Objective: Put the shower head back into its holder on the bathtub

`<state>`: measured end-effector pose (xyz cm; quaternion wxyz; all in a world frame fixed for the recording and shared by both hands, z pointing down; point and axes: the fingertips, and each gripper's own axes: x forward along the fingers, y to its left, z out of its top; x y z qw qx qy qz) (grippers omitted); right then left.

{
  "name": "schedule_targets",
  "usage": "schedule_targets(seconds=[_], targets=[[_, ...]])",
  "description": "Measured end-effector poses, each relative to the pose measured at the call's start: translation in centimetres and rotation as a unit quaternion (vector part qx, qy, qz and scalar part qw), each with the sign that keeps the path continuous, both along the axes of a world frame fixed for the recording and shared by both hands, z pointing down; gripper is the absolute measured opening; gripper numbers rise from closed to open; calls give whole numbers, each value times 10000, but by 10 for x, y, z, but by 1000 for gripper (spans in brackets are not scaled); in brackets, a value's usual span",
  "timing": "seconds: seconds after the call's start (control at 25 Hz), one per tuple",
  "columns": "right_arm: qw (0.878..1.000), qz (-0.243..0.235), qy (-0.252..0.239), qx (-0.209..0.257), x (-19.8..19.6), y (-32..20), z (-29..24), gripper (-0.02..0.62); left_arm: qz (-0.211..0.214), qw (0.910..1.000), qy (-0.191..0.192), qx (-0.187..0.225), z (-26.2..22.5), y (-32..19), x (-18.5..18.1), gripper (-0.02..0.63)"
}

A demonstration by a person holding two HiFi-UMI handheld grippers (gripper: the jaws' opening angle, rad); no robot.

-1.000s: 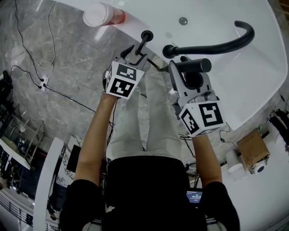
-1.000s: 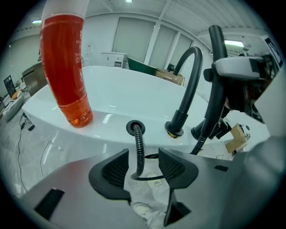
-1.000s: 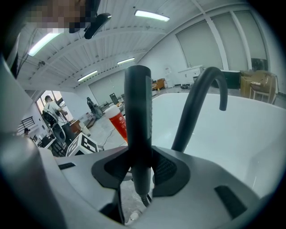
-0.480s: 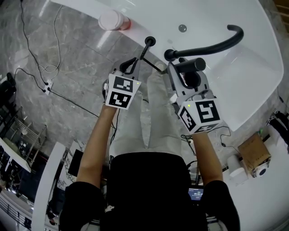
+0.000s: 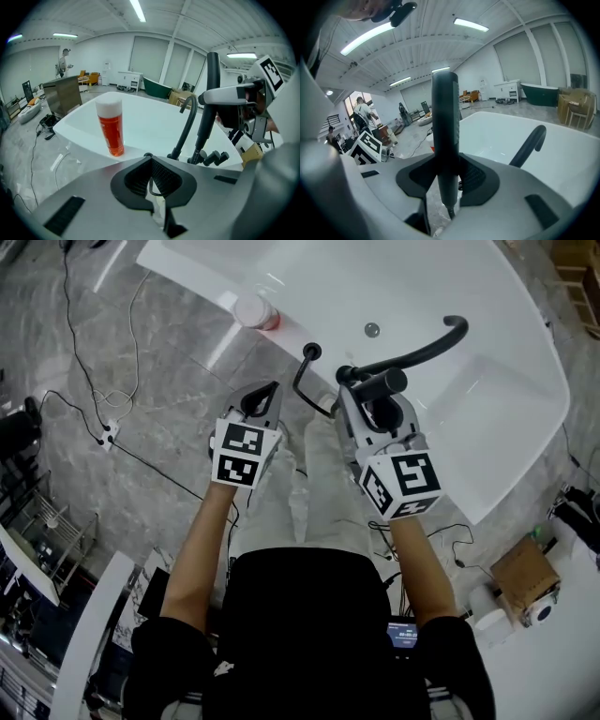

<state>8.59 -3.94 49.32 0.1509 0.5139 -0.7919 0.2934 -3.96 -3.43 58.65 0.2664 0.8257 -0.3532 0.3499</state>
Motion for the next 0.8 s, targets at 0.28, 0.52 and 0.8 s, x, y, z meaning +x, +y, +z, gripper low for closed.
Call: schedule_targets(seconds=[0.28,0.52,0.8], targets=[[9994,-206,123,268,-9,-9,-48,143,-109,9987,277,410,-66,-15,2,14],[9977,-282,222,578,-15,-18,-92,143,-204,9953,500,798,-121,-27,-1,12],[9936,-305,269,1049,-19,-32,-148,143,-302,9903,663,1187,-175,-33,-7,14]])
